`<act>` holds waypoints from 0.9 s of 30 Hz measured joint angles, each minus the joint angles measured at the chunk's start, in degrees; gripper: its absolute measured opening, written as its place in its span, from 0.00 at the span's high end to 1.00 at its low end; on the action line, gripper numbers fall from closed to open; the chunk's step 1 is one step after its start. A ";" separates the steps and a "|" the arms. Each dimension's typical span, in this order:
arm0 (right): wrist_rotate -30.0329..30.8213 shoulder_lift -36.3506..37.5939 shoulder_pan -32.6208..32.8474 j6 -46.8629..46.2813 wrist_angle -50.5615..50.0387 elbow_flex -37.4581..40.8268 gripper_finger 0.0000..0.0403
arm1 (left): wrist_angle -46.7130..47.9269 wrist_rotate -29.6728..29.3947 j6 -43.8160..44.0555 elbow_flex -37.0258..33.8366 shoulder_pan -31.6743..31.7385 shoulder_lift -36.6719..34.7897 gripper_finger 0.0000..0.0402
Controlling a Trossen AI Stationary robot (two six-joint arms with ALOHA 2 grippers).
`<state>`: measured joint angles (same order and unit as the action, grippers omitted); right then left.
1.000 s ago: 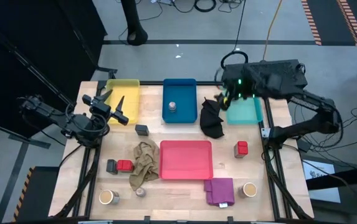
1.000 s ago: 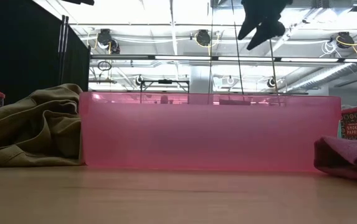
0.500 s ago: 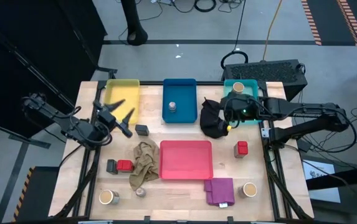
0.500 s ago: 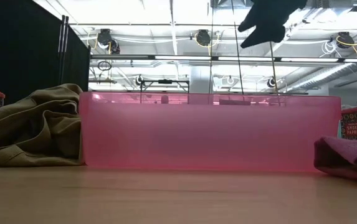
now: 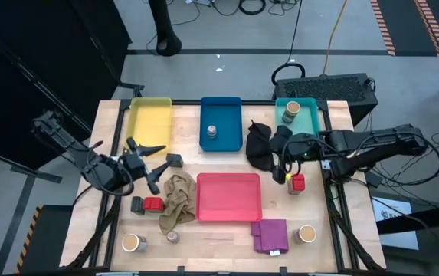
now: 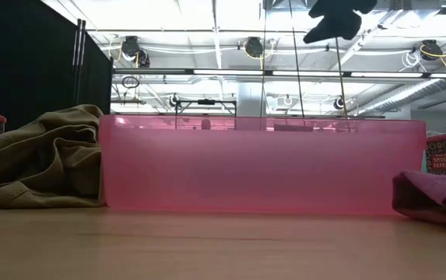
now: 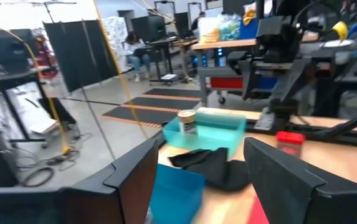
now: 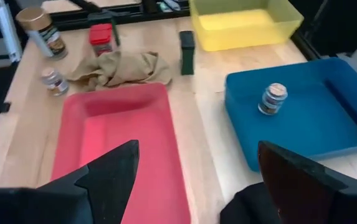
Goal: Sort spices by type
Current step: Put the left red seasoning can into the yellow bin
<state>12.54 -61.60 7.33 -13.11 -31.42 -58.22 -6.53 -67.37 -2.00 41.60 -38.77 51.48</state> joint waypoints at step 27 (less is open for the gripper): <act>8.54 8.16 8.21 18.14 7.79 6.73 0.23 | -0.43 12.19 19.71 3.87 -4.87 10.26 0.39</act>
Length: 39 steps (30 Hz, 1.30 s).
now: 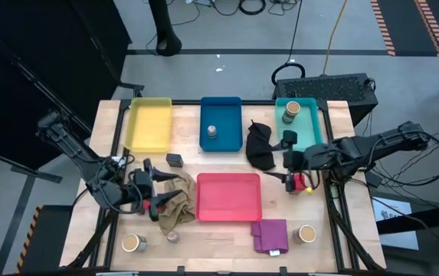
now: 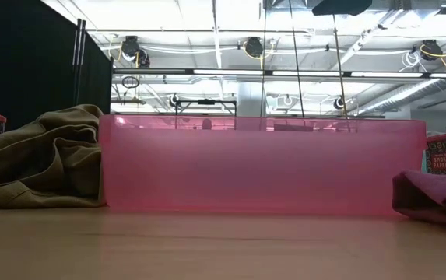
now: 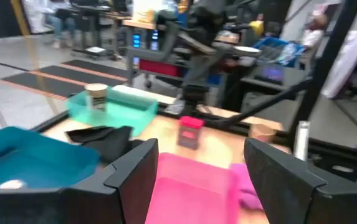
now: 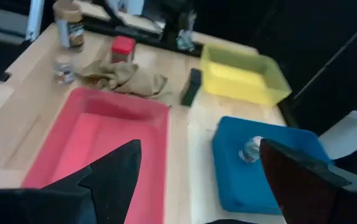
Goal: Sort spices by type
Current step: Put the left red seasoning can into the yellow bin
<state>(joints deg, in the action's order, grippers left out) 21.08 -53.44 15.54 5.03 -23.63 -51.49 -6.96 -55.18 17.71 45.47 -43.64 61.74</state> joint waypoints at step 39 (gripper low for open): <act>0.04 10.18 -2.09 -0.84 2.30 5.05 0.23 | 70.86 58.28 47.42 25.92 10.58 11.01 0.39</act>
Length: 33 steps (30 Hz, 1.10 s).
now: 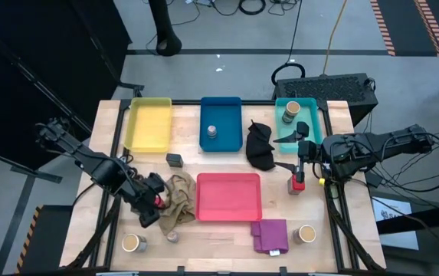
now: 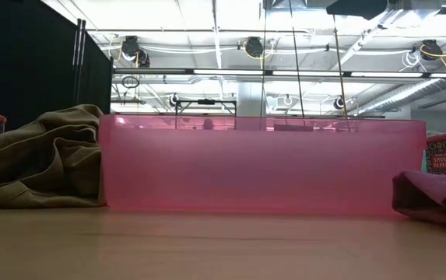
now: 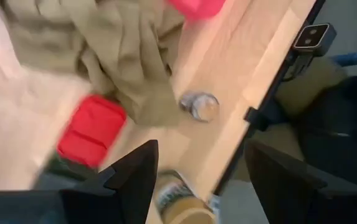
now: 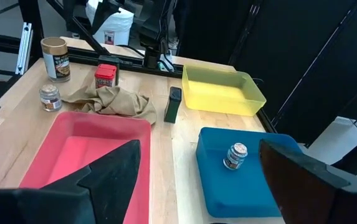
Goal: Sort spices by type
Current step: Put the left red seasoning can into the yellow bin
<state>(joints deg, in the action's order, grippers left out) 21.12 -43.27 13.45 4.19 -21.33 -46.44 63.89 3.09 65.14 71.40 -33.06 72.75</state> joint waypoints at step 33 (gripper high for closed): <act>-0.24 -0.04 0.00 -4.18 -1.74 -0.07 0.23 | 4.42 -10.02 -8.69 -5.25 -4.48 5.84 0.39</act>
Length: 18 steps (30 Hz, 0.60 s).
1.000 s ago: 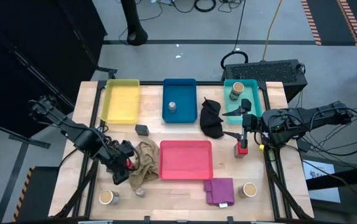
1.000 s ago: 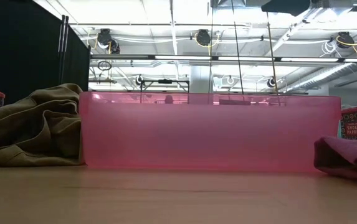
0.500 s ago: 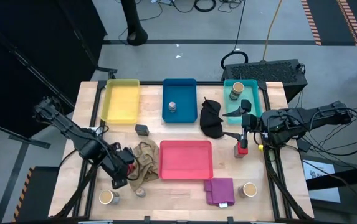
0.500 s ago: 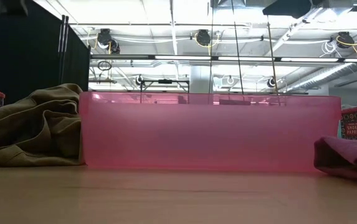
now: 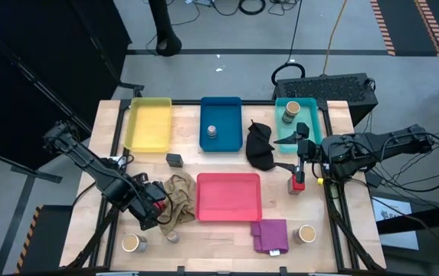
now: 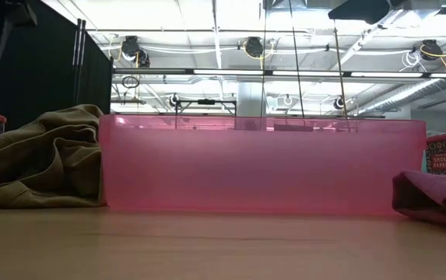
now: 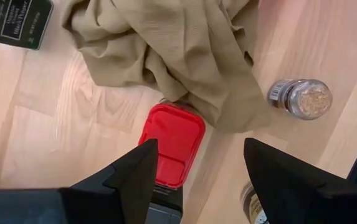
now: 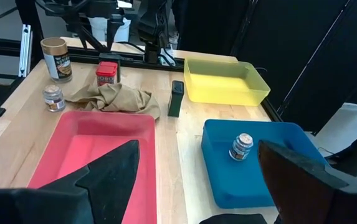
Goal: Sort spices by type
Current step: Put the left red seasoning can into the yellow bin
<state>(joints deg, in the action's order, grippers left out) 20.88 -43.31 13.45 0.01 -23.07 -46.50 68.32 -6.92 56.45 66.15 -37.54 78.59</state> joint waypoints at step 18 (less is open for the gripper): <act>0.00 -0.58 0.00 0.00 -0.41 0.00 0.23 | -0.35 -4.30 -3.31 0.00 -0.35 -0.02 0.39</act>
<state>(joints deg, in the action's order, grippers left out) 20.89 -43.89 13.45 0.01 -23.48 -46.50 67.96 -11.22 53.15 66.15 -37.89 78.56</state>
